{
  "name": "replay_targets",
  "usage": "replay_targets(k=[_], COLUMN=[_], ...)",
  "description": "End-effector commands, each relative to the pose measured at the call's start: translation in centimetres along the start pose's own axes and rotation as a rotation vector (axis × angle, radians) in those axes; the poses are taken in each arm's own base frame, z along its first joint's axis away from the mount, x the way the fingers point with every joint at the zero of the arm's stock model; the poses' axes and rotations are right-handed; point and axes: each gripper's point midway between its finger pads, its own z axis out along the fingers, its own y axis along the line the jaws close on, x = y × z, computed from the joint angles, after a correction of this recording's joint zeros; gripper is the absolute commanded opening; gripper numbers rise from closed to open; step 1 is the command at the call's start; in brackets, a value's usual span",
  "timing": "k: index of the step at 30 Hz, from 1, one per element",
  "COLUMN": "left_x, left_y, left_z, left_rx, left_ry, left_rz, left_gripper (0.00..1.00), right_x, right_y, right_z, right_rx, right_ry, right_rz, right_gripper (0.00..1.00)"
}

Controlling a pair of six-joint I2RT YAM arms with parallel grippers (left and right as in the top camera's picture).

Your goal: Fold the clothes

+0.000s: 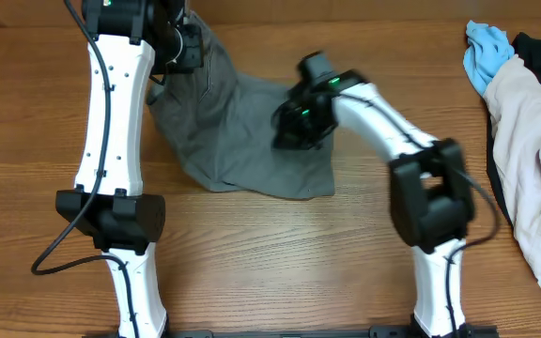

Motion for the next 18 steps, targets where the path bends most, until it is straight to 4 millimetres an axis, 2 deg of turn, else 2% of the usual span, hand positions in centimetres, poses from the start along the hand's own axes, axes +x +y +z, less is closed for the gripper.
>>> replay_targets(k=[1, 7, 11, 18], left_x=[-0.5, 0.4, 1.1, 2.0], left_y=[-0.9, -2.4, -3.8, -7.8], left_z=[-0.8, 0.4, 2.2, 5.5], left_rx=[-0.003, 0.002, 0.006, 0.046], left_ry=[-0.034, 0.0, 0.034, 0.073], left_rz=[-0.021, -0.028, -0.021, 0.002], left_gripper=[0.11, 0.11, 0.11, 0.11], right_x=[-1.3, -1.5, -2.5, -3.6], right_y=[-1.5, -9.1, -11.8, -15.9], right_z=[-5.1, -8.5, -10.4, -13.1], right_rx=[0.121, 0.328, 0.333, 0.328], right_ry=[-0.127, -0.128, -0.14, -0.177], right_rz=[-0.055, 0.104, 0.128, 0.215], right_gripper=[0.04, 0.04, 0.04, 0.04])
